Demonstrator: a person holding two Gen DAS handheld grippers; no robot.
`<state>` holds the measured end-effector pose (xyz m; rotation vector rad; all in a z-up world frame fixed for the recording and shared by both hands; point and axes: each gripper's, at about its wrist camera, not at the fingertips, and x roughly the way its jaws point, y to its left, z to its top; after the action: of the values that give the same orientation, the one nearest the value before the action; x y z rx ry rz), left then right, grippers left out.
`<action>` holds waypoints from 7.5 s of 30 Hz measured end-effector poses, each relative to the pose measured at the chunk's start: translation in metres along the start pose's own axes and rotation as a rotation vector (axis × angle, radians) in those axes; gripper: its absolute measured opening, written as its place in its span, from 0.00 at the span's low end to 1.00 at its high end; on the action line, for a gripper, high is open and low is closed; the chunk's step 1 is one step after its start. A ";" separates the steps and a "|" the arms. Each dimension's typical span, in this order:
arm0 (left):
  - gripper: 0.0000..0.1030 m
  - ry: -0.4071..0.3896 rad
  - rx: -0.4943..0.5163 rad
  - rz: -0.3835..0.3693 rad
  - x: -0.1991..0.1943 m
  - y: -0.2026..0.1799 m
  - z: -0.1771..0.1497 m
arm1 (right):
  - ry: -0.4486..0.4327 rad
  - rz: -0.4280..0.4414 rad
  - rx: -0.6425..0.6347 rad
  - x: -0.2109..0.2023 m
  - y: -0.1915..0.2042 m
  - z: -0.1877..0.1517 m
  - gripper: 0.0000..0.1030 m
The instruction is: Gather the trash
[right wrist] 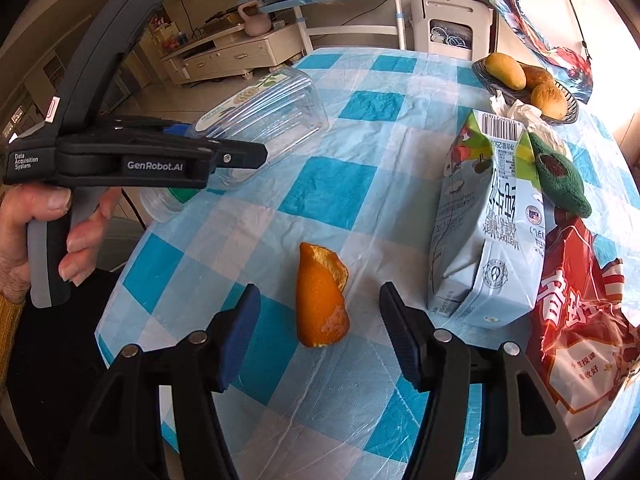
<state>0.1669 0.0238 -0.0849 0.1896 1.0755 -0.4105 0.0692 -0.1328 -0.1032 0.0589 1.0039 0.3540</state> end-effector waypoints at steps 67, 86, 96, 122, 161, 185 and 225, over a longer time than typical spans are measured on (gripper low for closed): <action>0.52 -0.287 -0.824 0.170 -0.074 0.164 -0.062 | -0.099 0.192 -0.073 0.010 0.075 0.056 0.20; 0.53 -0.296 -1.224 0.226 -0.057 0.252 -0.102 | 0.027 0.253 -0.255 0.149 0.208 0.154 0.30; 0.63 -0.341 -1.096 0.272 -0.066 0.227 -0.086 | -0.076 0.206 -0.221 0.099 0.180 0.139 0.45; 0.79 -0.106 -0.242 0.198 0.010 -0.034 -0.012 | -0.156 -0.140 0.164 0.006 -0.026 0.037 0.52; 0.93 -0.110 -0.222 0.239 0.033 -0.035 -0.007 | -0.092 -0.278 0.087 0.020 -0.015 0.037 0.78; 0.93 -0.110 -0.222 0.239 0.033 -0.035 -0.007 | -0.093 -0.273 0.090 0.022 -0.014 0.036 0.82; 0.93 -0.192 -0.209 0.192 0.003 -0.023 0.008 | -0.286 -0.284 -0.069 -0.050 -0.008 0.011 0.85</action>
<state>0.1653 -0.0006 -0.0832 0.0648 0.8949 -0.1382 0.0562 -0.1549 -0.0582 -0.0928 0.7045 0.1148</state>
